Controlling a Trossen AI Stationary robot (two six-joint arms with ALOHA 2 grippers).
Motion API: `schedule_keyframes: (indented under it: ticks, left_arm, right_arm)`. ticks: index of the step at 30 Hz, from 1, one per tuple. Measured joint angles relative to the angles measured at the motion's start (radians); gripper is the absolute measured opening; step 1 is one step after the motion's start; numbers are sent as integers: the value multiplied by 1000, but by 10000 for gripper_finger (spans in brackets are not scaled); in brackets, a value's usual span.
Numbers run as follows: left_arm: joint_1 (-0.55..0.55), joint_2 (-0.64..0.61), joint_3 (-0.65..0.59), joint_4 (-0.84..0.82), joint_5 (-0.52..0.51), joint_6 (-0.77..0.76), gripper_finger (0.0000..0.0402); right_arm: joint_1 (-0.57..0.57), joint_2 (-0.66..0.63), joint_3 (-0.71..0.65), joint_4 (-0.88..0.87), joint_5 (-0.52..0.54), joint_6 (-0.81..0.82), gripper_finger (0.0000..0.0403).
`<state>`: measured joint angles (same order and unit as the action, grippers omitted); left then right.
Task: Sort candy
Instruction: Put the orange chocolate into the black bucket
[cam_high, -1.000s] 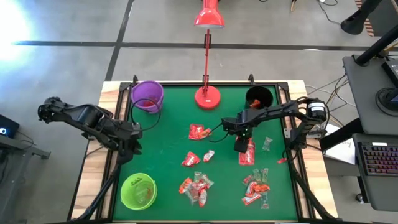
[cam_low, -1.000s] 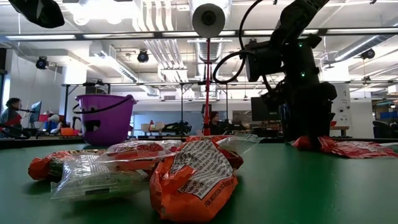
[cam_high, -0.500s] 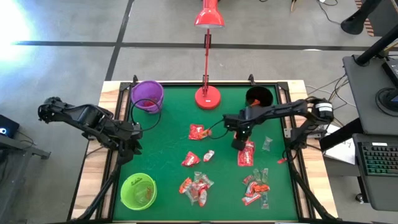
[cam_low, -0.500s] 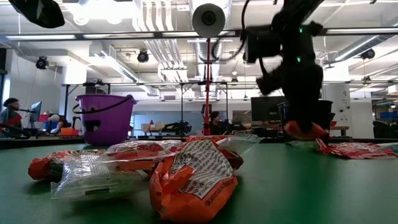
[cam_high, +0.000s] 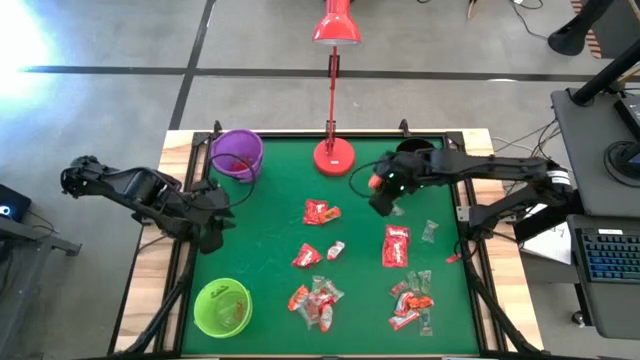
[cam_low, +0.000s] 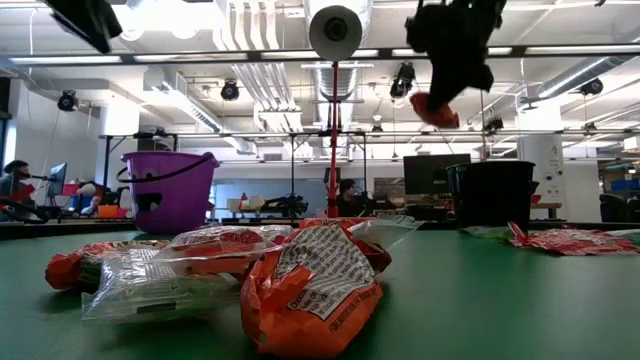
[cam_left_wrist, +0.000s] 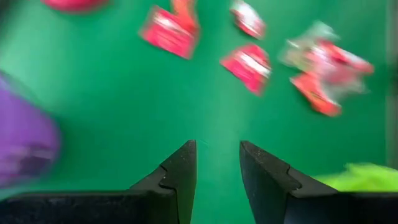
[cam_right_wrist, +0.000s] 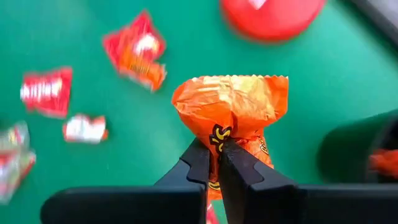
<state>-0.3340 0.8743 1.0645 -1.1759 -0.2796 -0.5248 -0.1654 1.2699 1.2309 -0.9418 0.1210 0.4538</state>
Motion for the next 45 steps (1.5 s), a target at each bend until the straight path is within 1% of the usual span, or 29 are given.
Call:
schedule_keyframes:
  ticks: [6, 9, 11, 13, 16, 18, 22, 23, 25, 30, 36, 38, 42, 45]
  left_arm:
    - [6, -7, 0, 0, -402, 77, 104]
    - [20, -9, 0, 1, -607, 73, 104]
    - [27, -9, 0, 3, -723, 65, 104]
    - [35, -8, 0, 8, -829, 52, 104]
    - [58, -8, 0, 15, -959, 41, 104]
    - [79, -8, 0, 16, -1045, 27, 104]
    - [122, -6, 0, 16, -1260, 7, 104]
    - [134, -6, 0, 16, -1287, 7, 104]
    - [173, -12, 1, 16, -1287, 11, 104]
    - [306, -23, 1, 16, -1277, 12, 104]
    - [467, -19, 1, 16, -1274, -55, 104]
    - [516, -13, 1, 16, -1270, -96, 104]
    - [606, 6, 1, 16, -1223, -165, 104]
    - [668, 33, 1, 25, -1221, -204, 104]
  right_arm:
    - [-56, -68, 44, -3, 117, 0, 12]
    - [-90, -88, 58, -6, 160, 0, 12]
    - [-112, -100, 61, -5, 203, 0, 12]
    - [-132, -107, 61, -5, 266, 0, 12]
    - [-167, -109, 61, -5, 355, 16, 12]
    - [-189, -106, 61, -4, 384, 26, 12]
    - [-233, -91, 61, -4, 407, 43, 12]
    - [-244, -87, 61, -4, 419, 35, 12]
    - [-275, -81, 62, -4, 452, -1, 12]
    - [-346, -76, 67, -8, 458, 13, 12]
    - [-368, -76, 48, -44, 458, 37, 12]
    - [-373, -76, 26, -44, 459, 71, 12]
    - [-376, -76, -31, -48, 456, 111, 12]
    - [-384, -76, -68, -45, 458, 137, 12]
